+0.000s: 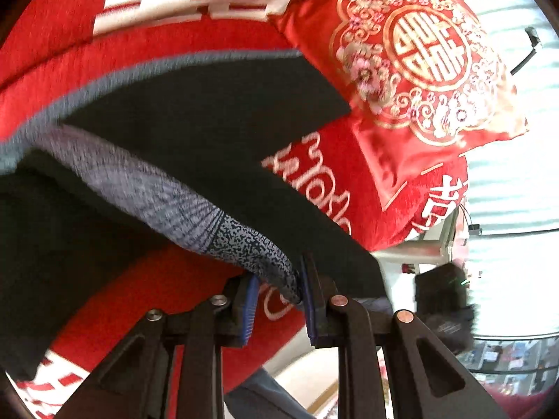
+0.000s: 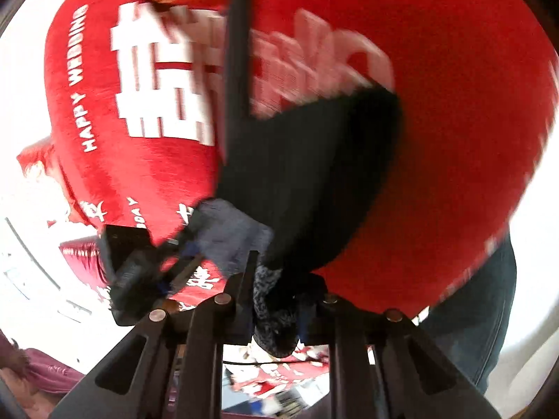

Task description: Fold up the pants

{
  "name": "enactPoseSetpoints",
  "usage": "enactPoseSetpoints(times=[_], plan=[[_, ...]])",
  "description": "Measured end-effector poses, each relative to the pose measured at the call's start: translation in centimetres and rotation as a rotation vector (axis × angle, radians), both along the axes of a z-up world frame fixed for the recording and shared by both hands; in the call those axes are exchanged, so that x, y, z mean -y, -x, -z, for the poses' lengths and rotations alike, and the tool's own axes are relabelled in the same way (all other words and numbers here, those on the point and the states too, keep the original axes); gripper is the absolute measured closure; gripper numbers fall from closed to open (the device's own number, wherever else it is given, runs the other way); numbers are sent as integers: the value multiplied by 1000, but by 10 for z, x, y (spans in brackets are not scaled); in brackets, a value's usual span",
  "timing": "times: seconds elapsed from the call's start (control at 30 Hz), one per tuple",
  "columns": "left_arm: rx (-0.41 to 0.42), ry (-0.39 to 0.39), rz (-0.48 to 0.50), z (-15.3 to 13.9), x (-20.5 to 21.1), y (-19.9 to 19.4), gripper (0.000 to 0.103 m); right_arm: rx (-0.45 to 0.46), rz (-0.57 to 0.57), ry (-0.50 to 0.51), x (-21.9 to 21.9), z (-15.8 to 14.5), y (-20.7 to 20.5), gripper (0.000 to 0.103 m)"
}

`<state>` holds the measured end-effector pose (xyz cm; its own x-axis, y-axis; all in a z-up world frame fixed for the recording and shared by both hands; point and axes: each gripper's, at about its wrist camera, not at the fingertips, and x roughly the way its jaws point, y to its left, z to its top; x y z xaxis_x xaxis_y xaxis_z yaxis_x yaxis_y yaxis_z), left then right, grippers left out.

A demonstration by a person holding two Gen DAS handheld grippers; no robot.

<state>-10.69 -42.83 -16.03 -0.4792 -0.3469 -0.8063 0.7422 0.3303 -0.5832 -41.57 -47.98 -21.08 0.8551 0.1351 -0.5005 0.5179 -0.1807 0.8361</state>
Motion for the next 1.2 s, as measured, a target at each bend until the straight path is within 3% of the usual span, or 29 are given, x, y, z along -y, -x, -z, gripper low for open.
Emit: enactPoseSetpoints(times=[0.2, 0.33, 0.43, 0.47, 0.5, 0.53, 0.6, 0.63, 0.67, 0.73, 0.83, 0.93, 1.0, 1.1, 1.17, 1.2], plan=[[40, 37, -29, -2, 33, -17, 80, -22, -118, 152, 100, -55, -45, 85], [79, 74, -79, -5, 59, -36, 80, -89, -214, 179, 158, -61, -86, 85], [154, 68, -113, -7, 80, -55, 78, -145, -292, 213, 195, -63, -123, 84], [181, 60, -123, -9, 85, -60, 64, -164, -316, 222, 208, -62, -137, 84], [219, 50, -140, -11, 88, -65, 40, -191, -342, 237, 218, -60, -150, 83], [264, 44, -168, -13, 89, -73, 32, -228, -370, 261, 226, -59, -162, 81], [322, 55, -222, -18, 85, -87, 27, -373, -444, 341, 239, -56, -186, 60], [341, 43, -238, -18, 82, -93, 27, -459, -480, 401, 244, -56, -198, 31], [377, 15, -263, -16, 75, -100, 27, -516, -495, 455, 246, -59, -205, 19], [421, -28, -288, -9, 63, -107, 27, -498, -494, 539, 244, -72, -211, 19], [512, -141, -310, 11, 34, -115, 27, -468, -477, 572, 225, -83, -200, 19], [514, -273, -357, 37, 1, -123, 27, -538, -455, 554, 206, -72, -175, 19], [518, -322, -384, 49, -15, -126, 27, -591, -417, 478, 199, -50, -152, 24], [522, -377, -420, 66, -34, -130, 27, -646, -376, 417, 201, -25, -132, 43], [517, -396, -432, 72, -35, -132, 27, -684, -373, 468, 206, -16, -135, 75], [518, -398, -435, 73, -33, -132, 27, -697, -386, 478, 206, -13, -140, 77]])
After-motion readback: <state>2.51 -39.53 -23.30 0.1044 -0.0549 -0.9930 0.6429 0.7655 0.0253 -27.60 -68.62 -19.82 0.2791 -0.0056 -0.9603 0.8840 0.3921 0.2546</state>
